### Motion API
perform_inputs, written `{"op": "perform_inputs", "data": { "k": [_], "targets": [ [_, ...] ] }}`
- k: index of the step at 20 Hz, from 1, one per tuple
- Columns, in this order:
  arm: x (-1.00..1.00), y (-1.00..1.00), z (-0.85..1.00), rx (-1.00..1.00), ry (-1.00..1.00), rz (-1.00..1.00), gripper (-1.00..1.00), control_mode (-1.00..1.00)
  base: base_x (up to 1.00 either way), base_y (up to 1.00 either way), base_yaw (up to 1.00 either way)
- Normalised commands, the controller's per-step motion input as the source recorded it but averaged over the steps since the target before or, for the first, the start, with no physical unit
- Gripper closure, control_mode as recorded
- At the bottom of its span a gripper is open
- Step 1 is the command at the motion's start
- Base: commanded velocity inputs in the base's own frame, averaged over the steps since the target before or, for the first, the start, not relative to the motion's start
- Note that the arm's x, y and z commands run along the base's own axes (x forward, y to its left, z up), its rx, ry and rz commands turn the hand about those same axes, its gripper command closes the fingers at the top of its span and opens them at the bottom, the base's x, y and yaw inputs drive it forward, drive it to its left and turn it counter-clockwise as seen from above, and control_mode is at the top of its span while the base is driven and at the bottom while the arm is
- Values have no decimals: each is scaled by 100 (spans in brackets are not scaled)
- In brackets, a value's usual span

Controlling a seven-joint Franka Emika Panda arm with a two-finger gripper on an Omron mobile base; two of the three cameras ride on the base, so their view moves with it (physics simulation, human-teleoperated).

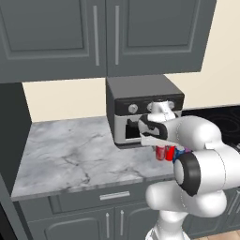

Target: Four empty soda cans are scattered around the kitchen. Gather all the cans and cluster them next to the stove for recycling.

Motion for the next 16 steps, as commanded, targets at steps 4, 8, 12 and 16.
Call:
{"op": "perform_inputs", "data": {
  "k": [4,8,12,16],
  "targets": [
    [0,-5,-13,1,1,0,100,-100,0,0,0],
    [0,-5,-12,1,1,0,100,-100,0,0,0],
    [1,-4,-12,0,1,0,100,-100,0,0,0],
    [4,-4,-12,0,0,-1,100,-100,0,0,0]
  ]
}}
